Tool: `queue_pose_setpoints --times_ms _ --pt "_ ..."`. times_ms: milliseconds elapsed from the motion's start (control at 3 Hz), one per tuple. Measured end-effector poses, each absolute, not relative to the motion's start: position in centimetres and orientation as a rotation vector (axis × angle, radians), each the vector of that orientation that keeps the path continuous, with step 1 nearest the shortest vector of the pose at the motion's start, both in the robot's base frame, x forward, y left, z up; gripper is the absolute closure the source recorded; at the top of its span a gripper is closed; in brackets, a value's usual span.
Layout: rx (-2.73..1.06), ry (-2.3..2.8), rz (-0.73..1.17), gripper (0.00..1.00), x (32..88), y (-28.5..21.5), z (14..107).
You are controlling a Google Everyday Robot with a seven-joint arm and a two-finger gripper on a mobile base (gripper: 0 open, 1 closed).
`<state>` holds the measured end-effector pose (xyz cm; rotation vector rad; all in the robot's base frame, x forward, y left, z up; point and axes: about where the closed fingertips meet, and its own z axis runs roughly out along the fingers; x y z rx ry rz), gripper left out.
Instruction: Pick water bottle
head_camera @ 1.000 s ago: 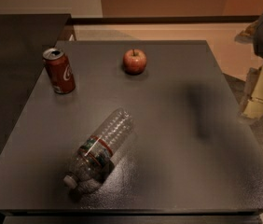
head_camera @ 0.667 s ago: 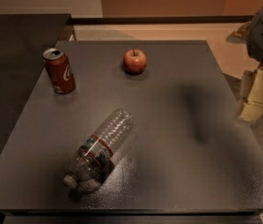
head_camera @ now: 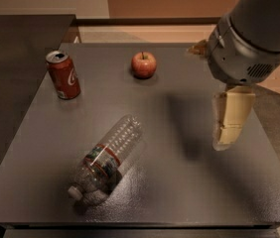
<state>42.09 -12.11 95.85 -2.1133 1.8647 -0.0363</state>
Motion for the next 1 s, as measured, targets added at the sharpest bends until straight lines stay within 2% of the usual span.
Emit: queue_pose_setpoints --times_ms 1000 --pt "-2.574 1.357 0.074 0.0 40.1 0.3 91.8"
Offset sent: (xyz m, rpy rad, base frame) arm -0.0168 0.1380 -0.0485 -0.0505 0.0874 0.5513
